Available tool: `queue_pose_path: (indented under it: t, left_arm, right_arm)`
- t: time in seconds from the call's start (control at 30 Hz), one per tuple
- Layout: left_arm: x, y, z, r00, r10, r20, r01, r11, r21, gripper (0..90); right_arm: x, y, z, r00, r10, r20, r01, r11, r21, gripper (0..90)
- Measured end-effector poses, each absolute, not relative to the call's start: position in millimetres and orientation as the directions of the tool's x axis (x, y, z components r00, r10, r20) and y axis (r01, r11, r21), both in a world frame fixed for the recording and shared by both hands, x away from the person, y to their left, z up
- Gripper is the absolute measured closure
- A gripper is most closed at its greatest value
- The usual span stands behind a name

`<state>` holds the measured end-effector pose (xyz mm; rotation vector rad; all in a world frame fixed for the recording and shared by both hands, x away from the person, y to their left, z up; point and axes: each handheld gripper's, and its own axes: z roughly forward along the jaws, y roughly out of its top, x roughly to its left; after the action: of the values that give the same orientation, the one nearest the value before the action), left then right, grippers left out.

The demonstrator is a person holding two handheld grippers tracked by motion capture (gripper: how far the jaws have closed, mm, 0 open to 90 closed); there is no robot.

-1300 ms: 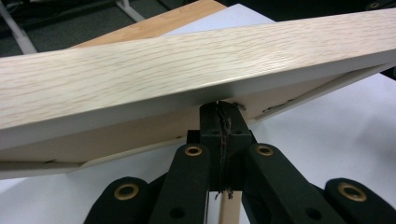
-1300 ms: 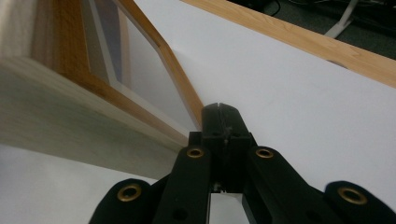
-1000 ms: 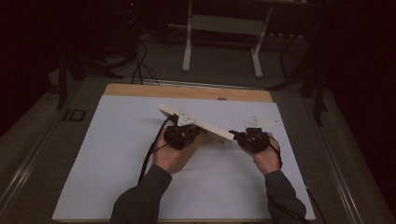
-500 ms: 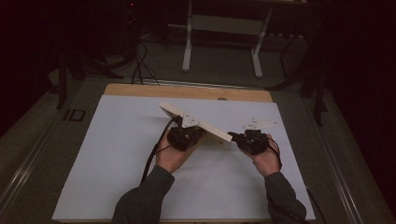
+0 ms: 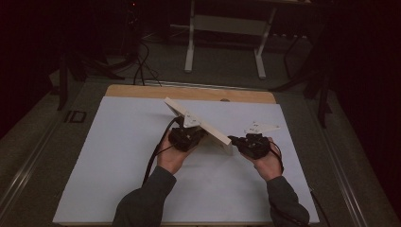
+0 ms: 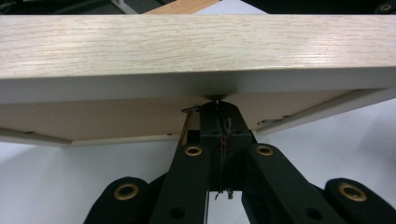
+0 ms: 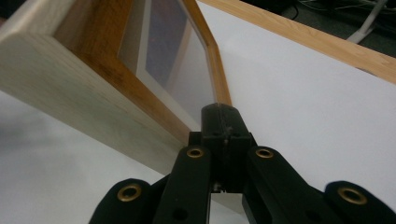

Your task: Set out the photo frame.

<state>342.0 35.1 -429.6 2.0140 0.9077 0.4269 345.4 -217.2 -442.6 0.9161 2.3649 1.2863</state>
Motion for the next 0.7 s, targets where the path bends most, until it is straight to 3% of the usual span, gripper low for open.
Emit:
queue_pose_path:
  t: [0.7]
  left_arm:
    - [352.1,39.9,-431.1,0.672,0.738,-0.061,0.454,-0.346,0.821,90.0]
  right_arm:
    - [333.9,-205.5,-443.3,-0.79,0.608,0.082,0.378,0.377,0.846,90.0]
